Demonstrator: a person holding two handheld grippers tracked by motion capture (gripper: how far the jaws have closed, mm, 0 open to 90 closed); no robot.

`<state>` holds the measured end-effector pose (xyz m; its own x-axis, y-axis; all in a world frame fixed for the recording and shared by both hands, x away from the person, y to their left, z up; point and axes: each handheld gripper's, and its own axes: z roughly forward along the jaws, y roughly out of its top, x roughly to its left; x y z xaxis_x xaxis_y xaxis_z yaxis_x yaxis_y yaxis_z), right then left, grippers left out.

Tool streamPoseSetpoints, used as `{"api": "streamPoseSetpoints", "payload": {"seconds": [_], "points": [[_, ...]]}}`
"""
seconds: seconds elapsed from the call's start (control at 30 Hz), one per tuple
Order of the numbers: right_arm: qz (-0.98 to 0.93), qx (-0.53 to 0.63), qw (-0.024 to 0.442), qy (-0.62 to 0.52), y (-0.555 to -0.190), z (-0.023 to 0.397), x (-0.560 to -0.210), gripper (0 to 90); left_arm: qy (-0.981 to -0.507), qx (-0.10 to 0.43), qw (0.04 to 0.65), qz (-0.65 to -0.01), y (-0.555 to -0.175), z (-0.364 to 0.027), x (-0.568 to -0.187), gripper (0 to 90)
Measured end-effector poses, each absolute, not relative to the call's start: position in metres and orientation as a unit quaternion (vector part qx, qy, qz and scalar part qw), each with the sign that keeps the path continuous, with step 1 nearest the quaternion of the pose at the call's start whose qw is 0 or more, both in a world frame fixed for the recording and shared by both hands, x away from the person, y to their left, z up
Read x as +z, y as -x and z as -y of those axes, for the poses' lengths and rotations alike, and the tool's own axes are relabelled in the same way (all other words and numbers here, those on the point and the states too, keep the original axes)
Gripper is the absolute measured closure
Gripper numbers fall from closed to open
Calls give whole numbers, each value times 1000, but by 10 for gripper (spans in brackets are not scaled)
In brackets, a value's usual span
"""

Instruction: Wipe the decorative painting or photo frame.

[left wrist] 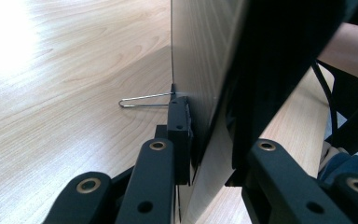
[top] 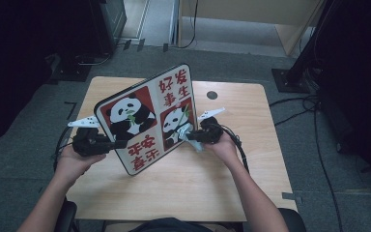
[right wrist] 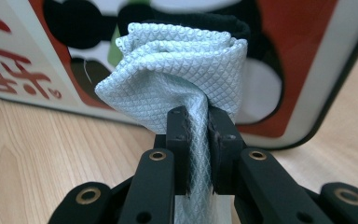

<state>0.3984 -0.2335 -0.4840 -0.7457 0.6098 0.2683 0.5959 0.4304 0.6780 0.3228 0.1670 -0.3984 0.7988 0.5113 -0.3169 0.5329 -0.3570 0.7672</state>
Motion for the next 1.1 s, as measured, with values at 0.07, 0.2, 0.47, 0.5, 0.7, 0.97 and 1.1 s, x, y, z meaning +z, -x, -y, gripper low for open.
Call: {"api": "streamPoseSetpoints", "payload": {"seconds": [0.07, 0.2, 0.47, 0.5, 0.7, 0.97, 1.1], "points": [[-846, 394, 3, -359, -398, 233, -486, 809, -824, -12, 470, -317, -323, -167, -398, 783], [-848, 390, -1, -359, -398, 233, -486, 809, -822, -13, 471, -319, -323, -167, -399, 783], [-844, 405, -8, -352, -397, 236, -477, 810, -822, -13, 471, -320, -323, -167, -399, 783], [-842, 412, -4, -349, -396, 237, -473, 810, -822, -13, 470, -319, -323, -167, -399, 783], [-837, 425, 4, -344, -394, 236, -449, 811, -823, -14, 470, -320, -324, -167, -399, 782], [-835, 443, 22, -326, -397, 229, -409, 811, -823, -13, 470, -321, -324, -167, -399, 784], [-834, 448, 28, -322, -402, 229, -387, 811, -822, -13, 470, -321, -324, -167, -399, 783]]}}
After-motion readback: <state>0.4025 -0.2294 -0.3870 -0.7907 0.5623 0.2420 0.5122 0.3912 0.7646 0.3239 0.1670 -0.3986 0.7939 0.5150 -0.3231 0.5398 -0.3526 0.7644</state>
